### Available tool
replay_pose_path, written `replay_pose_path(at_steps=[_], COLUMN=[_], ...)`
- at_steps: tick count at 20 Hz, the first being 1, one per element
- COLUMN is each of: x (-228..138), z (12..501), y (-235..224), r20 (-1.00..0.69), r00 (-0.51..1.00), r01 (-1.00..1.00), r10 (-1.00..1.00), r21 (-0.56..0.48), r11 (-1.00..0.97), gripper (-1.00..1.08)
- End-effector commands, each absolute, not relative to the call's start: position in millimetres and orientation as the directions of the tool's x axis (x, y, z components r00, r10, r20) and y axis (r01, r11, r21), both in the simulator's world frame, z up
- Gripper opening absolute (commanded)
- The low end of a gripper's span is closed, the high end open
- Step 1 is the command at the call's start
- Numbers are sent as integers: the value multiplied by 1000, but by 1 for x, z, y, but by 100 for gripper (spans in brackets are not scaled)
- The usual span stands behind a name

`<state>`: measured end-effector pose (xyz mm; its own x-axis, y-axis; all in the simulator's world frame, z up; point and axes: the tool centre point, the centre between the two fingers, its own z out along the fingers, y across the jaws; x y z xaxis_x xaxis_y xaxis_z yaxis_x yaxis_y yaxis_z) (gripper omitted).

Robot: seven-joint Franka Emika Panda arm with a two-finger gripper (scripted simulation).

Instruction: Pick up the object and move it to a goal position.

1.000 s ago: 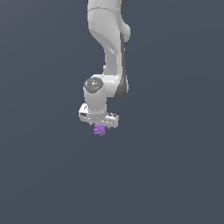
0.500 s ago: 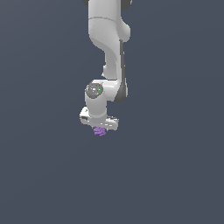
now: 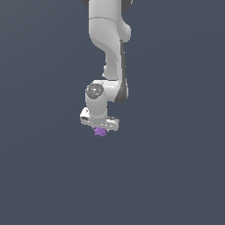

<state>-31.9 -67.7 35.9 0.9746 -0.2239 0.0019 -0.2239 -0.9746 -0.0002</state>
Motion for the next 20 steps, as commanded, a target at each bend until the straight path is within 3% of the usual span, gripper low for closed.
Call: replay_pose_path(at_steps=[1, 10, 20], x=[-32, -25, -9], z=[37, 73, 158], y=[-67, -36, 36], r20=[2, 2, 2], r00=[975, 975, 975], r01=[-224, -224, -224], r10=[-224, -224, -224], r21=[0, 0, 2], r11=[-975, -975, -975], gripper=[-100, -100, -100])
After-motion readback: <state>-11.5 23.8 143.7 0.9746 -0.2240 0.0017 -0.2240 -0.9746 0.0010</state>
